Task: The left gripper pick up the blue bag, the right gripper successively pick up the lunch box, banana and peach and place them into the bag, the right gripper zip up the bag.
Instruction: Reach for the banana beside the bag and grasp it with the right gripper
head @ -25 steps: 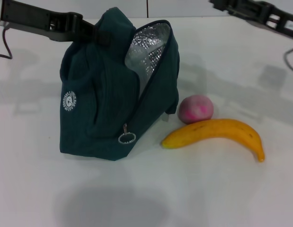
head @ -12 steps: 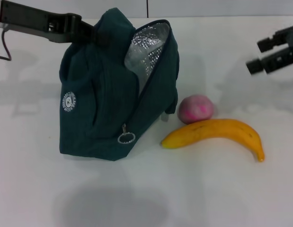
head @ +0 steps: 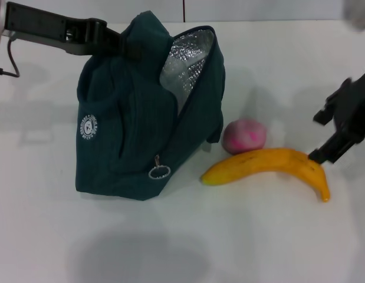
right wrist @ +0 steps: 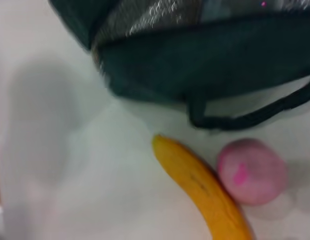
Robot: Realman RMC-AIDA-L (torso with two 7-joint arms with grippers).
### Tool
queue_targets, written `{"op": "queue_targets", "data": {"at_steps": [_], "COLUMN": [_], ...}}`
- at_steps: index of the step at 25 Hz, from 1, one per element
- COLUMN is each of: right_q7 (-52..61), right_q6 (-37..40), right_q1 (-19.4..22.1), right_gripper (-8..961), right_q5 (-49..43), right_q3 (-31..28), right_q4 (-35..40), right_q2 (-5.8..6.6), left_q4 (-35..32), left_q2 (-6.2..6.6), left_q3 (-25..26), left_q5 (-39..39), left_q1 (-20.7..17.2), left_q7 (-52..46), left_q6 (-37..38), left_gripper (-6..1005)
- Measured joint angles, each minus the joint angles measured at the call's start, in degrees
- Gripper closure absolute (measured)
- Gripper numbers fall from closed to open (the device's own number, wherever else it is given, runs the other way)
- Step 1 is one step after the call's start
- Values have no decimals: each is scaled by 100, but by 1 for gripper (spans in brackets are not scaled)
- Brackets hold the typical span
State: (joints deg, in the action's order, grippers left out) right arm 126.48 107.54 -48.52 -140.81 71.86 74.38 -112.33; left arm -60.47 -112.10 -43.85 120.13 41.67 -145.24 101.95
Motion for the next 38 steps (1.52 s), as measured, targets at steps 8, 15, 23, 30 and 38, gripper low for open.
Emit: {"op": "queue_targets", "data": {"at_steps": [8, 15, 23, 30, 38], "right_q7": [-89, 3, 98, 100, 104], "right_q6": [-813, -1306, -1872, -2154, -2299], "right_q1": [85, 209, 220, 179, 131], "right_gripper": [122, 131, 141, 151, 176], "right_q5": [-550, -508, -506, -370, -351], "right_q3": [473, 548, 805, 913, 1010], "right_q4": [-660, -1035, -1396, -1648, -1894], "right_q2": [-305, -350, -369, -372, -369], "left_q4": [1, 1, 0, 1, 1], "left_q2": [3, 13, 14, 11, 7], "left_q3": [-16, 5, 9, 9, -16], "left_q5": [0, 2, 33, 33, 27], "left_q1": [-9, 8, 27, 26, 40], "left_q7": [11, 27, 56, 57, 57], "left_q6": [0, -16, -35, -35, -44], "left_gripper": [961, 960, 959, 959, 958]}}
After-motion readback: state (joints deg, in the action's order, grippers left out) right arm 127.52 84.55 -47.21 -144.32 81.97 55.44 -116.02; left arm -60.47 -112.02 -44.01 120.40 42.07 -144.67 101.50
